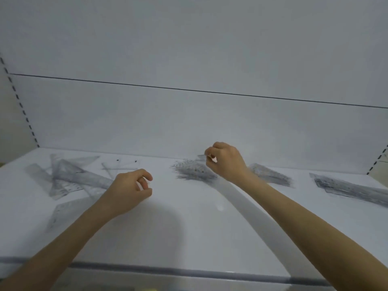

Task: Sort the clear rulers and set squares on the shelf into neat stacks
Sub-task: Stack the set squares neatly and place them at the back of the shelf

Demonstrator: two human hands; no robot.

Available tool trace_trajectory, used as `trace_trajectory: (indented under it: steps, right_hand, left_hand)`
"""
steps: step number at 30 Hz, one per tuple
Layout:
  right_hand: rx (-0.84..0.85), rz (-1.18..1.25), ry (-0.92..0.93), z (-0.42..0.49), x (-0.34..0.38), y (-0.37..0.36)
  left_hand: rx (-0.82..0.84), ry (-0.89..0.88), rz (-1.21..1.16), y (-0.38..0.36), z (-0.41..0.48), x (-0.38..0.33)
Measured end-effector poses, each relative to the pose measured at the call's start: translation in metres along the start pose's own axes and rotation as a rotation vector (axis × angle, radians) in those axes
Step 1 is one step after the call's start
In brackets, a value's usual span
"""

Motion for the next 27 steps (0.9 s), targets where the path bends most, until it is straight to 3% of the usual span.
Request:
trace_trajectory:
  steps: [3,9,14,21,27]
  right_hand:
    - [0.211,-0.207,0.094,0.008,0.023,-0.034]
    - [0.382,-0.237,-0.012,0.001,0.047,-0.071]
    - [0.318,-0.281,-0.021,-0.005,0.052,-0.072]
    - [0.272,-0.123,0.044,0.007,0.11,-0.081]
    - [0.474,0.16,-0.115,0.025,0.191,-0.102]
  left_hand:
    - [-0.028,0.025,0.002,0.014,-0.014,0.019]
    - [-0.099,0.045,0.026,0.043,-0.028,0.056]
    - [-0.122,0.061,0.025,0.067,-0.033,0.082]
    - [-0.149,0.065,0.027,0.104,-0.046,0.121]
    - [-0.127,-0.014,0.032,0.132,-0.052,0.162]
Point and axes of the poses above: each hand's wrist, its own z-axis towards the middle knuckle, its own y-axis out of the back of the hand, x = y × z, the point moved 1 cm from there along z, towards the middle knuckle, and after that the axes turned 3 degrees about z, right-handed, at the moved point
